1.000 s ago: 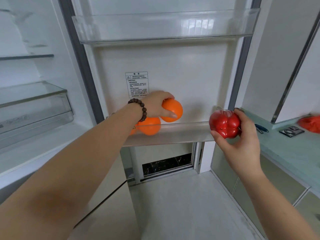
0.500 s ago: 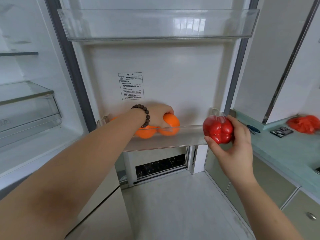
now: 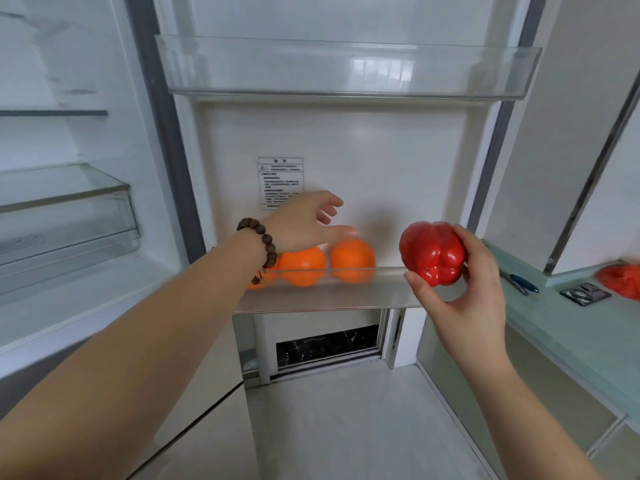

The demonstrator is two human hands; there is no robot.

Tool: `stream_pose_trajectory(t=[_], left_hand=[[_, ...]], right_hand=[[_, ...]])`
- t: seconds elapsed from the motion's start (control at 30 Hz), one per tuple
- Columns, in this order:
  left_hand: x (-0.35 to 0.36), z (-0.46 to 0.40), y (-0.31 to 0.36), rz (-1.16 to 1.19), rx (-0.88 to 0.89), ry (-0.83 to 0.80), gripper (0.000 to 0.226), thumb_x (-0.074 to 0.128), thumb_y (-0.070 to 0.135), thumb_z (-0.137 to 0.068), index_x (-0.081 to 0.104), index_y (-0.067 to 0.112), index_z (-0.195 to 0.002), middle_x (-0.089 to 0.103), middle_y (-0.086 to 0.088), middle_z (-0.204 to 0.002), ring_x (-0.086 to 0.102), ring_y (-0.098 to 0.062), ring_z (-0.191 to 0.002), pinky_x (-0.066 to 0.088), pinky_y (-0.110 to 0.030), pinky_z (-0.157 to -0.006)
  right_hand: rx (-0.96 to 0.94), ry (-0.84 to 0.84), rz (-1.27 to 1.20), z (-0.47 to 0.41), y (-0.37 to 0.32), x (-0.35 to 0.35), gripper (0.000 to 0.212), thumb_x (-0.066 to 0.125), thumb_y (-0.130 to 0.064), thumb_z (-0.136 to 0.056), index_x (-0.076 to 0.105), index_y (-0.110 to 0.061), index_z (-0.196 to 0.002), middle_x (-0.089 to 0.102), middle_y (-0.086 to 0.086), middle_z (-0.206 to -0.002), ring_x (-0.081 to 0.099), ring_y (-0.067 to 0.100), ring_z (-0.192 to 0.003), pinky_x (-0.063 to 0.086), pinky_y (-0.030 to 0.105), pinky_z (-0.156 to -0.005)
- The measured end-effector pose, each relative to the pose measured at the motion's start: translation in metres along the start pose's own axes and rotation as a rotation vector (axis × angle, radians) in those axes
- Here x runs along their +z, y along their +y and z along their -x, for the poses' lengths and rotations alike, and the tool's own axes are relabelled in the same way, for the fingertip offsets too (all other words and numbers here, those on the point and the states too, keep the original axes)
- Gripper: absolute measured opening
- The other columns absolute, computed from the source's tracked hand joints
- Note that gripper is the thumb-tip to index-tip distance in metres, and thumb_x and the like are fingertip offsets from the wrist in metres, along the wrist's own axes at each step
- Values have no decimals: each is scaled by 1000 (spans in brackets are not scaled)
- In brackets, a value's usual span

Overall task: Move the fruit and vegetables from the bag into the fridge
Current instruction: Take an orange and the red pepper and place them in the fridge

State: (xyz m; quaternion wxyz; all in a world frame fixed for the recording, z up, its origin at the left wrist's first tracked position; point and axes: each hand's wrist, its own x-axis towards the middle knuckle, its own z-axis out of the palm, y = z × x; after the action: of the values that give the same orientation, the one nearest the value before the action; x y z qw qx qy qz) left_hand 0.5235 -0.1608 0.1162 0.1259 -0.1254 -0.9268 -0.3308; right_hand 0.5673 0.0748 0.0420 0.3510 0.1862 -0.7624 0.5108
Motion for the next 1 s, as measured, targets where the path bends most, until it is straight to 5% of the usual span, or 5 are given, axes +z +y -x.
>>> stream_pose_trajectory(t=[0.2,0.37,0.53,0.7,1.0], left_hand=[[-29,53,2,572,-272,64,91,74,72,-46,59,11,-112,67,-13,-106,69,-19,-93,54,-35,-89],[-64,104,-25,899,-473,86,67,59,60,-72,62,1,-103,69,-19,-93,68,-25,-85,57,-32,-77],[-107,161,-57,949,-603,280,73,60,54,-76,54,-3,-122,62,-27,-117,59,-37,-112,45,-45,-100],[-160,217,-95,894,-619,553,63,65,41,-71,57,2,-119,67,-20,-111,65,-30,-102,53,-38,-90],[-278,274,-166,451,-577,979,75,83,40,-54,55,12,-117,65,-8,-114,66,-19,-101,53,-38,-90]], right_hand=[[-128,-140,-195,-7,-38,60,73,79,-28,-72,41,-25,-134,44,-11,-133,43,9,-125,42,39,-102],[-243,-329,-354,0,-79,131,78,77,-34,-71,38,-19,-137,41,-2,-139,38,10,-131,37,32,-107],[-369,-482,-455,21,-125,203,81,78,-30,-72,37,-12,-139,36,4,-145,35,10,-134,32,10,-103],[-380,-711,-510,43,-174,270,91,74,-40,-73,21,-26,-146,22,-8,-153,19,1,-140,21,7,-109],[-316,-762,-497,54,-238,369,87,61,-54,-72,19,-32,-145,23,-12,-152,19,-2,-138,10,-6,-98]])
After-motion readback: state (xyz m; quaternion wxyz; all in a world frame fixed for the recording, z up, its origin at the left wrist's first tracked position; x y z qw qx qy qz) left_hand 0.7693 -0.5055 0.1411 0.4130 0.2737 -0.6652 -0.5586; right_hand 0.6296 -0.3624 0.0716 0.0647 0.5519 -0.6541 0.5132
